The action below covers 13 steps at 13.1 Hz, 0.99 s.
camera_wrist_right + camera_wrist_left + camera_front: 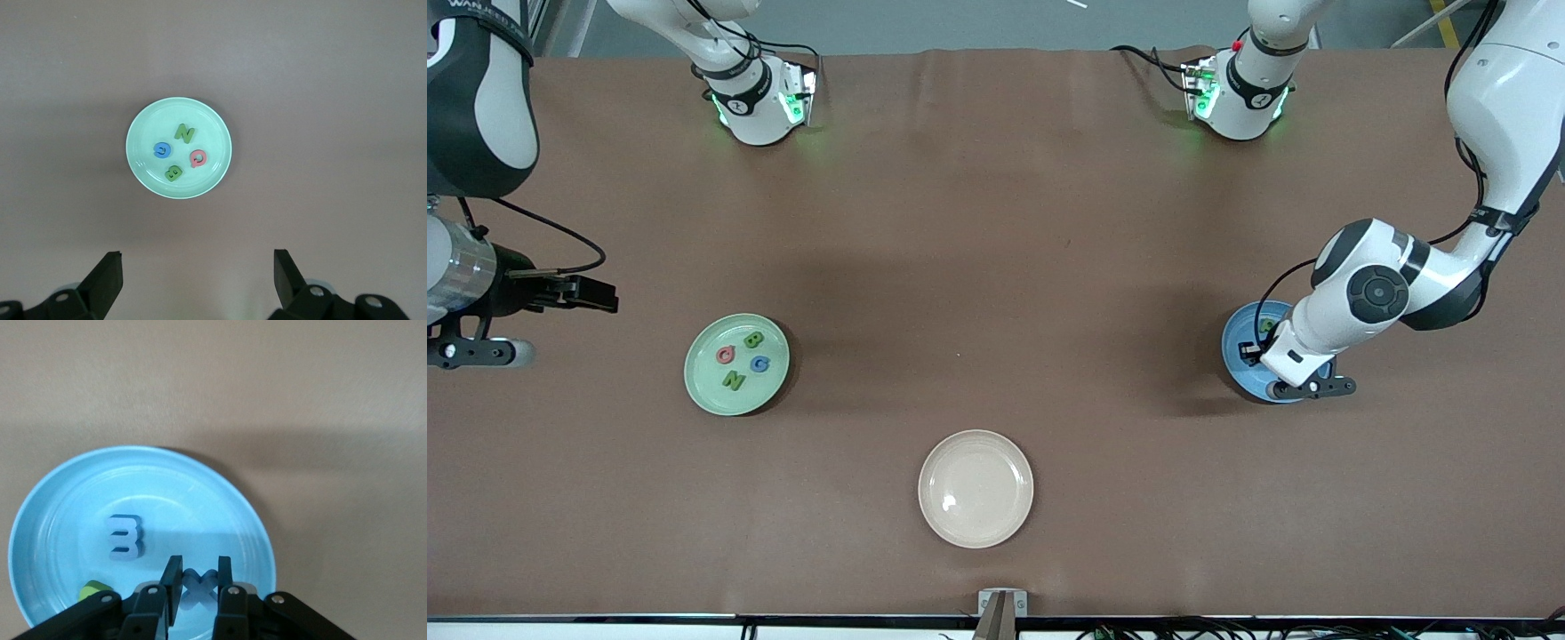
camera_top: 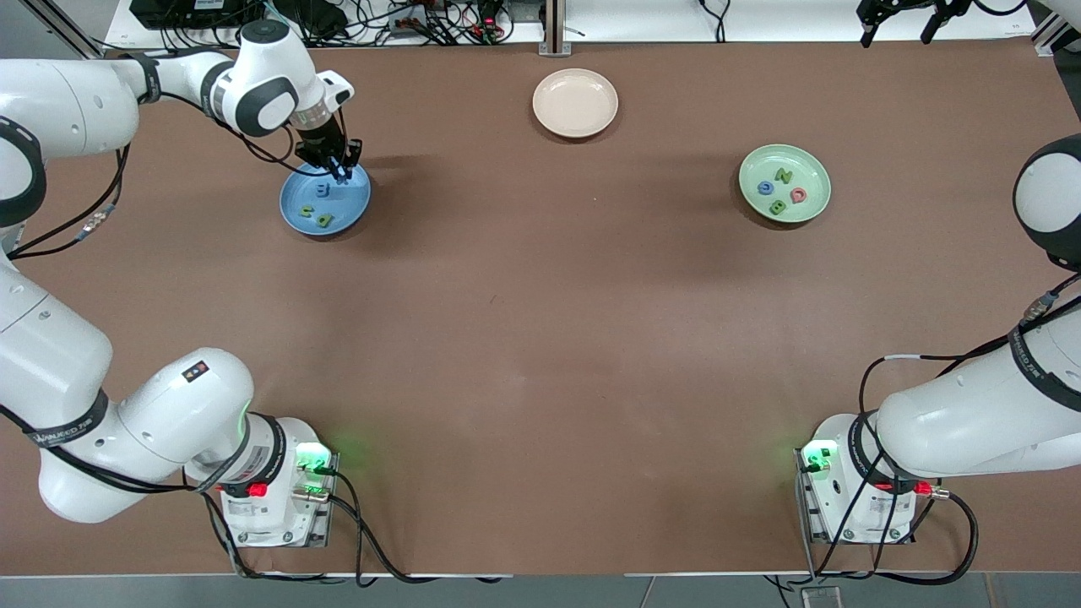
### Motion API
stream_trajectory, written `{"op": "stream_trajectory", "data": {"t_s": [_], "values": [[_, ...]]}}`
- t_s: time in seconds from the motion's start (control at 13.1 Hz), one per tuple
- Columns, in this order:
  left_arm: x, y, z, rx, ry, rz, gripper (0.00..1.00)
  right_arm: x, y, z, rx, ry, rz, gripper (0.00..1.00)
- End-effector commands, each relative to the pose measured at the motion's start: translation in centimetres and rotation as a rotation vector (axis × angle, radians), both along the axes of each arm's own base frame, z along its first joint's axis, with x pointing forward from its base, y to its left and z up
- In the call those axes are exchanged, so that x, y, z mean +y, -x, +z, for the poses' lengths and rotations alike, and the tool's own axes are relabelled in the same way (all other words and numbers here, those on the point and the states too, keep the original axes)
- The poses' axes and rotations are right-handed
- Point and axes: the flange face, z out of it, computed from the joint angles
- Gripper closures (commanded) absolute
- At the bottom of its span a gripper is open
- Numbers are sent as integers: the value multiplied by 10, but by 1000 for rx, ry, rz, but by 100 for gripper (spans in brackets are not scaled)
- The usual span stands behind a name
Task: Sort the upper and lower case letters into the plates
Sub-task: 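Lower the blue x onto the blue plate and open the left gripper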
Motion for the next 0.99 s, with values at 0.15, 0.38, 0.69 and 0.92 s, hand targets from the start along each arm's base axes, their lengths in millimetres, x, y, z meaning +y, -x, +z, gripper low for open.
{"op": "stream_trajectory", "data": {"t_s": [0.15, 0.38, 0.69, 0.92], "values": [[10, 11, -24, 31, -49, -48, 92, -20, 1, 18, -36, -11, -40, 0], [12, 8, -31, 25, -45, -53, 92, -20, 0, 19, -43, -4, -45, 0], [12, 4, -37, -1, -30, -62, 91, -14, -4, 30, -76, -1, -25, 0], [12, 3, -43, -2, -24, -59, 91, -10, -5, 27, -75, -14, -35, 0]]}}
